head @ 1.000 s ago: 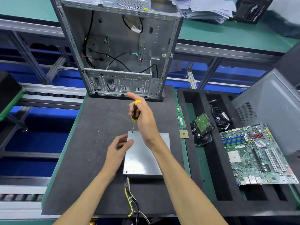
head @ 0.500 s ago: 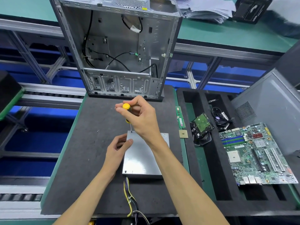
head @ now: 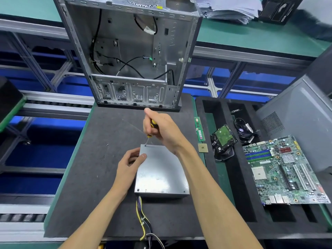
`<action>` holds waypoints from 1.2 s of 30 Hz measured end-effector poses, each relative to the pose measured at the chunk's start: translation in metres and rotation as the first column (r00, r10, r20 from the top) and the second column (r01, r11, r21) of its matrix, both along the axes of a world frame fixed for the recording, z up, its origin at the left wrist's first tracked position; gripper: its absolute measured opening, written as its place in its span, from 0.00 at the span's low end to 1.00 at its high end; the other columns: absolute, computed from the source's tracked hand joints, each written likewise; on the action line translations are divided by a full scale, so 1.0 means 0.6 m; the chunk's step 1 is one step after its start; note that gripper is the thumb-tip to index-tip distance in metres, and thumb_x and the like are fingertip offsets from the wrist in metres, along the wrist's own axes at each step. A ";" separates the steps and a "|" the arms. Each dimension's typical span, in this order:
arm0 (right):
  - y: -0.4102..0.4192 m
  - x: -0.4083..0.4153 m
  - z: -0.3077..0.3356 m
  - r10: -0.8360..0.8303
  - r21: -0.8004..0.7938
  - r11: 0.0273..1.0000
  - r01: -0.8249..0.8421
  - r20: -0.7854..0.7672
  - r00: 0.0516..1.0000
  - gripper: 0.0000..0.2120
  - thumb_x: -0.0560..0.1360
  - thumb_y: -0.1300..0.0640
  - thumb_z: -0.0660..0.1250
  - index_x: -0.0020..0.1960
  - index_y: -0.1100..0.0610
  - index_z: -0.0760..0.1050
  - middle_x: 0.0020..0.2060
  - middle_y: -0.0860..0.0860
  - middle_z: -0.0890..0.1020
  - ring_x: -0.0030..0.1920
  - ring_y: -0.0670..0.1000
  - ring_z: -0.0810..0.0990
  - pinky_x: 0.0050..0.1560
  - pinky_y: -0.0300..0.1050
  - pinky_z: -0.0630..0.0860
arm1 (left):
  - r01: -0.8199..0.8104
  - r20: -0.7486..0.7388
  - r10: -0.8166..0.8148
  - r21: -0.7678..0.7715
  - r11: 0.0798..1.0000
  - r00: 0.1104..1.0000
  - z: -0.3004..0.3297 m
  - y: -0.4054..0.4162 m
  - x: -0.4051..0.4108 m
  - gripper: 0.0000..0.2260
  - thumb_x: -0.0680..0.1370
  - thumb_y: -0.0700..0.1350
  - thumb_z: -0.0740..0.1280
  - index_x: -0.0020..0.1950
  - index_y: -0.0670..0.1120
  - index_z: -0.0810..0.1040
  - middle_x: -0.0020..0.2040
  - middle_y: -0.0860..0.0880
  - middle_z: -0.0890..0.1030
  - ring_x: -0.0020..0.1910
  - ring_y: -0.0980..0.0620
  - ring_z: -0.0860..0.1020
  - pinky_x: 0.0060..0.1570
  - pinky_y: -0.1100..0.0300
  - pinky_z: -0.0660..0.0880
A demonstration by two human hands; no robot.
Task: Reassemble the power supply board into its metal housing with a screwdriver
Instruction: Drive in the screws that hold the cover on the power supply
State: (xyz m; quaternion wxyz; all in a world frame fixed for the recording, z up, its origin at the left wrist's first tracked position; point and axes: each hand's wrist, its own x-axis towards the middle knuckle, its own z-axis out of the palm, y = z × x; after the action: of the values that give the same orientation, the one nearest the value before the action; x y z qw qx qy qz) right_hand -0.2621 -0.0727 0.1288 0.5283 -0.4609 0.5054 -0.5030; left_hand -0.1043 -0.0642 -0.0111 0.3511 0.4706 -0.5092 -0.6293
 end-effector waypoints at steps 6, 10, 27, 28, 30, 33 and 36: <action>-0.005 0.036 -0.009 -0.337 0.049 0.941 0.335 0.044 0.941 0.26 0.85 0.45 0.55 0.28 0.48 0.65 0.25 0.45 0.64 0.29 0.48 0.63 0.34 0.42 0.63 | 0.005 -0.005 -0.005 0.008 1.000 1.000 -0.002 -0.001 0.001 0.17 0.69 0.62 0.73 0.57 0.61 0.82 0.57 0.55 0.83 0.57 0.55 0.81 0.57 0.57 0.76; -0.008 0.054 -0.019 -0.460 0.030 0.888 0.459 0.059 0.886 0.26 0.83 0.44 0.56 0.27 0.48 0.66 0.25 0.45 0.66 0.29 0.46 0.64 0.34 0.43 0.63 | 0.009 0.007 -0.009 -0.003 1.000 1.000 -0.002 -0.001 0.001 0.17 0.69 0.63 0.73 0.57 0.63 0.82 0.57 0.56 0.83 0.57 0.58 0.80 0.56 0.59 0.75; 0.004 0.041 -0.022 -0.526 0.022 0.844 0.535 0.227 0.820 0.30 0.86 0.55 0.53 0.23 0.49 0.64 0.21 0.46 0.63 0.24 0.47 0.61 0.32 0.44 0.60 | -0.017 -0.005 0.017 0.031 0.999 1.000 0.003 0.003 -0.002 0.14 0.71 0.58 0.73 0.56 0.60 0.82 0.56 0.55 0.84 0.55 0.54 0.82 0.54 0.55 0.78; 0.005 0.051 -0.022 -0.546 0.004 0.829 0.559 0.220 0.808 0.30 0.85 0.54 0.53 0.23 0.49 0.64 0.21 0.45 0.64 0.24 0.46 0.61 0.31 0.43 0.61 | -0.016 -0.006 0.016 0.027 1.000 1.000 0.003 0.003 -0.001 0.14 0.72 0.57 0.73 0.56 0.60 0.82 0.56 0.55 0.84 0.56 0.54 0.82 0.54 0.56 0.78; 0.006 0.068 -0.021 -0.563 -0.042 0.812 0.582 0.203 0.801 0.30 0.84 0.52 0.53 0.22 0.49 0.65 0.21 0.44 0.65 0.25 0.46 0.61 0.30 0.40 0.62 | -0.015 -0.004 0.015 0.020 1.000 1.000 0.005 0.002 -0.001 0.14 0.71 0.58 0.73 0.56 0.61 0.82 0.55 0.56 0.84 0.55 0.54 0.82 0.54 0.57 0.77; 0.005 0.073 -0.020 -0.569 -0.073 0.804 0.590 0.195 0.799 0.30 0.84 0.51 0.52 0.22 0.48 0.65 0.21 0.44 0.65 0.25 0.46 0.61 0.29 0.39 0.61 | -0.017 0.008 0.017 0.018 1.000 1.000 0.007 0.003 -0.002 0.18 0.68 0.62 0.72 0.56 0.61 0.81 0.55 0.56 0.84 0.55 0.54 0.82 0.55 0.55 0.78; 0.004 0.067 -0.024 -0.542 -0.089 0.820 0.565 0.196 0.817 0.30 0.84 0.45 0.53 0.24 0.48 0.65 0.22 0.45 0.66 0.27 0.48 0.63 0.29 0.38 0.63 | -0.022 0.009 0.022 0.019 1.000 1.000 0.006 0.003 -0.002 0.17 0.70 0.60 0.73 0.58 0.59 0.81 0.56 0.55 0.84 0.56 0.53 0.81 0.59 0.50 0.78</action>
State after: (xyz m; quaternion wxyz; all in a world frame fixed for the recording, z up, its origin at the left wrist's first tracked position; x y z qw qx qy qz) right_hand -0.2219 -0.0701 0.1141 0.3637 -0.2882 0.5357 -0.7055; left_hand -0.1053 -0.0622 -0.0073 0.3511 0.4824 -0.4995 -0.6281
